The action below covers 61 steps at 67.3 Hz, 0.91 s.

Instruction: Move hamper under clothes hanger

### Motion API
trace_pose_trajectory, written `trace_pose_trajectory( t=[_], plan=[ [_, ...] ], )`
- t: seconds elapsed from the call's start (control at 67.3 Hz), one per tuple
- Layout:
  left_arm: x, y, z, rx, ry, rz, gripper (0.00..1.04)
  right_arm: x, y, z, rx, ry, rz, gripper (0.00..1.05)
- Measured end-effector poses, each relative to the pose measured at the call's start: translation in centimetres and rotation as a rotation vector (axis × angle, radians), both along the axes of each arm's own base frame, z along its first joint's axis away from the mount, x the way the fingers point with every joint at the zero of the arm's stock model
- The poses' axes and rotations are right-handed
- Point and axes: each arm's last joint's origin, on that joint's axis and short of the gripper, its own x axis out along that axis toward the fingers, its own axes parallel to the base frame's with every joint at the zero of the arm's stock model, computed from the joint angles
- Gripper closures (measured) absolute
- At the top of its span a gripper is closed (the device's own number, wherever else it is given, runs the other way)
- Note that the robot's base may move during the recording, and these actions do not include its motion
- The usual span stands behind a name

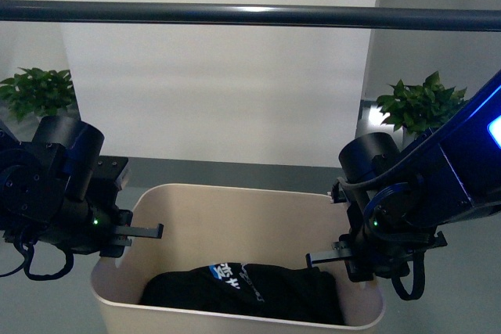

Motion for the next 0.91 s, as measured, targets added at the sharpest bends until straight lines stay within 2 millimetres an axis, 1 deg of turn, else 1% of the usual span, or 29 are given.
trace_pose_trajectory(
  t=[0.282, 0.327, 0.372, 0.476, 0.58, 0.907],
  plan=[
    [0.0, 0.1, 0.0, 0.0, 0.0, 0.002, 1.01, 0.0, 0.2, 0.0, -0.001, -0.001, 0.004, 1.02],
    [0.0, 0.1, 0.0, -0.002, 0.03, -0.009, 1.01, 0.0, 0.2, -0.2, 0.074, -0.015, -0.002, 1.02],
    [-0.1, 0.1, 0.1, 0.011, 0.106, -0.01, 1.01, 0.0, 0.1, -0.3, 0.164, -0.02, -0.017, 1.02],
    [0.0, 0.3, 0.1, 0.029, 0.121, -0.005, 1.01, -0.1, 0.0, -0.9, 0.22, -0.003, -0.066, 1.02],
    [-0.1, 0.3, -0.9, 0.039, 0.139, -0.005, 1.01, -0.3, 0.4, -1.9, 0.215, 0.016, -0.074, 1.02],
    [0.1, -0.1, -3.0, 0.028, 0.143, -0.016, 1.01, -0.5, 0.6, -4.0, 0.201, 0.037, -0.08, 1.02]
  ],
)
